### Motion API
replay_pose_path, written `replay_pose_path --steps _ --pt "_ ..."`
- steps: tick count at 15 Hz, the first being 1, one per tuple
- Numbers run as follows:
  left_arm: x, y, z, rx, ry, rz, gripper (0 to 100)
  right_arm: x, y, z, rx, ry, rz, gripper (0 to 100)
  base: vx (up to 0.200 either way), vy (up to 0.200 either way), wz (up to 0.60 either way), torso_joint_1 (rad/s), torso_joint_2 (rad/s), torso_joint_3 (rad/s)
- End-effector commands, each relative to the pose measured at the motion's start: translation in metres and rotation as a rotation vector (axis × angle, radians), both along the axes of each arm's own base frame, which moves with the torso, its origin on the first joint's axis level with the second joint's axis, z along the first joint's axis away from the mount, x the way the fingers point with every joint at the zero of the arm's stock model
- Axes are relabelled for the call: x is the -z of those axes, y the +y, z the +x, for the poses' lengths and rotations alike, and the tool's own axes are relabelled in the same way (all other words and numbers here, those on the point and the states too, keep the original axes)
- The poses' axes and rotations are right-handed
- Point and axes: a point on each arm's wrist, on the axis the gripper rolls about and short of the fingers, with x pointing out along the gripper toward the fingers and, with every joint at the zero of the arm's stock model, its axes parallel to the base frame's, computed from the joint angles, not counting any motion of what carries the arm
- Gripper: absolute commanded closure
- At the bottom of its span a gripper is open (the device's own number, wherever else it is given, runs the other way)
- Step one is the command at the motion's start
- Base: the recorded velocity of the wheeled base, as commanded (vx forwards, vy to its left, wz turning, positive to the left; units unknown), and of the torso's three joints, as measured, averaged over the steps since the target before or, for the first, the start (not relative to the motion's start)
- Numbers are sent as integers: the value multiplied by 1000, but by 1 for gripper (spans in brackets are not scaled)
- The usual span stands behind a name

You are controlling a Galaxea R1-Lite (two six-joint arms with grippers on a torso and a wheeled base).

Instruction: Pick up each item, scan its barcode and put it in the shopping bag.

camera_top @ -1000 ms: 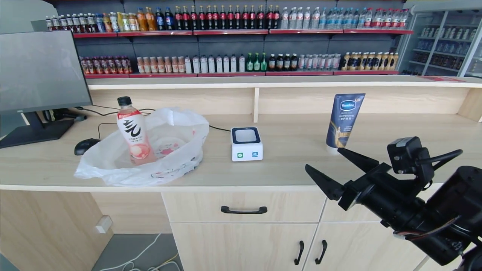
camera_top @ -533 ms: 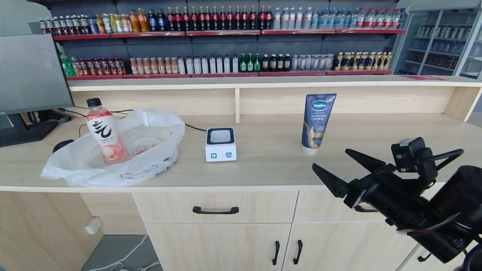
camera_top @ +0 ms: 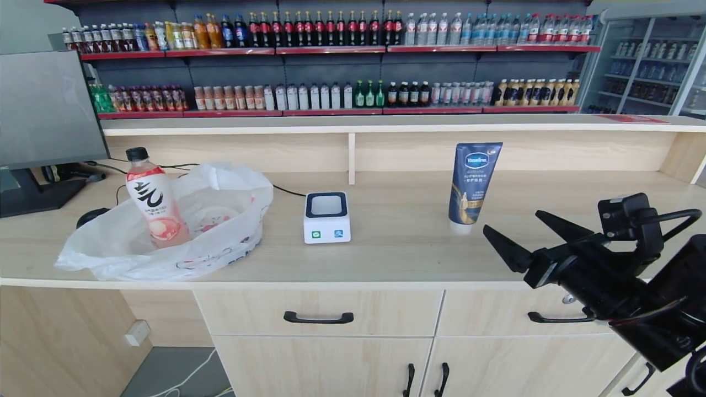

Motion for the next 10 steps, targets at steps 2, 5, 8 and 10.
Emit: replay_pose_path --steps 2,5,8,10 --pt "0 0 0 0 -1 -1 0 1 -14 9 74 -2 -11 0 200 0 0 17 10 5" --pt "0 0 0 0 -1 2 0 -6 -24 16 121 -34 -8 0 0 0 0 0 0 0" --pt "0 0 0 0 -1 0 0 -18 -31 32 157 -95 13 0 0 0 0 0 0 0" --pt "0 0 0 0 -1 0 0 -29 -37 41 179 -145 28 0 0 0 0 0 0 0"
